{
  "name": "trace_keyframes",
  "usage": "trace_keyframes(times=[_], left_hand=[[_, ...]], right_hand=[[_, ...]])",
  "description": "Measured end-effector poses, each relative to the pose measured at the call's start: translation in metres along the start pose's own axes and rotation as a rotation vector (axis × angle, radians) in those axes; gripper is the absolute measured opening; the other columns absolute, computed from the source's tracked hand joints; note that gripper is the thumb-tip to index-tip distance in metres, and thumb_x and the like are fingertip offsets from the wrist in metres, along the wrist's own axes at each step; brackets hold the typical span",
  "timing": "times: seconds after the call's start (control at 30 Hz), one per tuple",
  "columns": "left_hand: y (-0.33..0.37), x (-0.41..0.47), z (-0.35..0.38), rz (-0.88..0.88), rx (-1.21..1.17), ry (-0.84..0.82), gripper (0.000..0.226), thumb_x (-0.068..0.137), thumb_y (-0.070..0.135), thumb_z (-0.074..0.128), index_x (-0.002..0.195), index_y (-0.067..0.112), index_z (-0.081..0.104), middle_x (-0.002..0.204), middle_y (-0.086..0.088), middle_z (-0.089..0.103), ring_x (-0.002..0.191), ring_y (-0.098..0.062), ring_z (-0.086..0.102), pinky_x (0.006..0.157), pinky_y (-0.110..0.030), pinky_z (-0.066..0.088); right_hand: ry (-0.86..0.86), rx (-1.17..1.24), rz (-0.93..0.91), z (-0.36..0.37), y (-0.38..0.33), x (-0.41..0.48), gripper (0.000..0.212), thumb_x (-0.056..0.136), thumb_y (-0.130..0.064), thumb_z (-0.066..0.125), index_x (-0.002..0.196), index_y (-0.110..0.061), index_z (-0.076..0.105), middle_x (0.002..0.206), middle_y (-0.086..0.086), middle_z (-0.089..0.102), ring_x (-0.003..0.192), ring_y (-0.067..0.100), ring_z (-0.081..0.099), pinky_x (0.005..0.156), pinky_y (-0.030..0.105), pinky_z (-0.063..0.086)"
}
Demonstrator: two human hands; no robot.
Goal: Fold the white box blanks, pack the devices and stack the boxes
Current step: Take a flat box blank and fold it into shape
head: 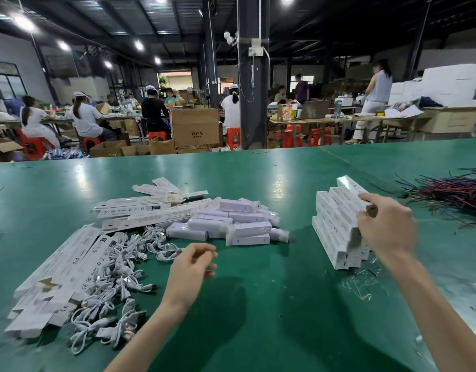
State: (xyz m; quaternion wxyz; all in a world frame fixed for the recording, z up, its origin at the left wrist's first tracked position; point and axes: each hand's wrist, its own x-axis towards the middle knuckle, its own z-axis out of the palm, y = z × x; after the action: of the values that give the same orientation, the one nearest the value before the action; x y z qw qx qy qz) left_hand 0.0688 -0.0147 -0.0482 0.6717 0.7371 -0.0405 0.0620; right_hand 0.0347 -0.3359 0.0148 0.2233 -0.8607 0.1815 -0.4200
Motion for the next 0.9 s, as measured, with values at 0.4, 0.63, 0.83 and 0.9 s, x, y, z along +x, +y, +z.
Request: trace_keyframes(times=[0.4, 0.63, 0.83, 0.9], left_hand=[[-0.013, -0.013, 0.004, 0.52, 0.901, -0.017, 0.035, 0.096, 0.022, 0.05, 0.13, 0.016, 0.052, 0.121, 0.006, 0.056, 0.114, -0.01, 0.05, 0.098, -0.021, 0.04], [0.016, 0.024, -0.086, 0.047, 1.225, 0.407, 0.033, 0.096, 0.02, 0.046, 0.127, 0.009, 0.048, 0.124, -0.014, 0.053, 0.113, -0.027, 0.045, 0.095, -0.037, 0.043], [0.012, 0.08, -0.098, 0.108, 1.456, 0.261, 0.049, 0.085, 0.002, 0.044, 0.134, 0.01, 0.045, 0.131, -0.011, 0.052, 0.12, -0.027, 0.045, 0.102, -0.039, 0.038], [0.012, 0.106, -0.094, 0.174, 1.544, 0.179, 0.053, 0.084, 0.003, 0.045, 0.136, 0.012, 0.042, 0.133, -0.008, 0.051, 0.124, -0.024, 0.044, 0.104, -0.04, 0.036]], right_hand=[[0.199, -0.066, -0.106, 0.022, -0.01, -0.014, 0.034, 0.088, -0.011, 0.06, 0.12, -0.001, 0.056, 0.129, 0.024, 0.043, 0.12, 0.038, 0.034, 0.098, 0.057, 0.029], [0.091, 0.141, -0.561, 0.059, -0.049, -0.076, 0.031, 0.072, -0.001, 0.063, 0.102, -0.007, 0.065, 0.114, 0.016, 0.055, 0.109, 0.03, 0.044, 0.092, 0.037, 0.028], [-0.246, 0.045, -0.746, 0.087, -0.062, -0.118, 0.038, 0.062, -0.005, 0.077, 0.097, -0.014, 0.068, 0.107, 0.009, 0.06, 0.106, 0.025, 0.044, 0.089, 0.039, 0.032], [-0.258, 0.068, -0.697, 0.085, -0.06, -0.116, 0.034, 0.062, -0.001, 0.075, 0.094, -0.011, 0.068, 0.103, 0.009, 0.06, 0.104, 0.026, 0.048, 0.088, 0.04, 0.038]])
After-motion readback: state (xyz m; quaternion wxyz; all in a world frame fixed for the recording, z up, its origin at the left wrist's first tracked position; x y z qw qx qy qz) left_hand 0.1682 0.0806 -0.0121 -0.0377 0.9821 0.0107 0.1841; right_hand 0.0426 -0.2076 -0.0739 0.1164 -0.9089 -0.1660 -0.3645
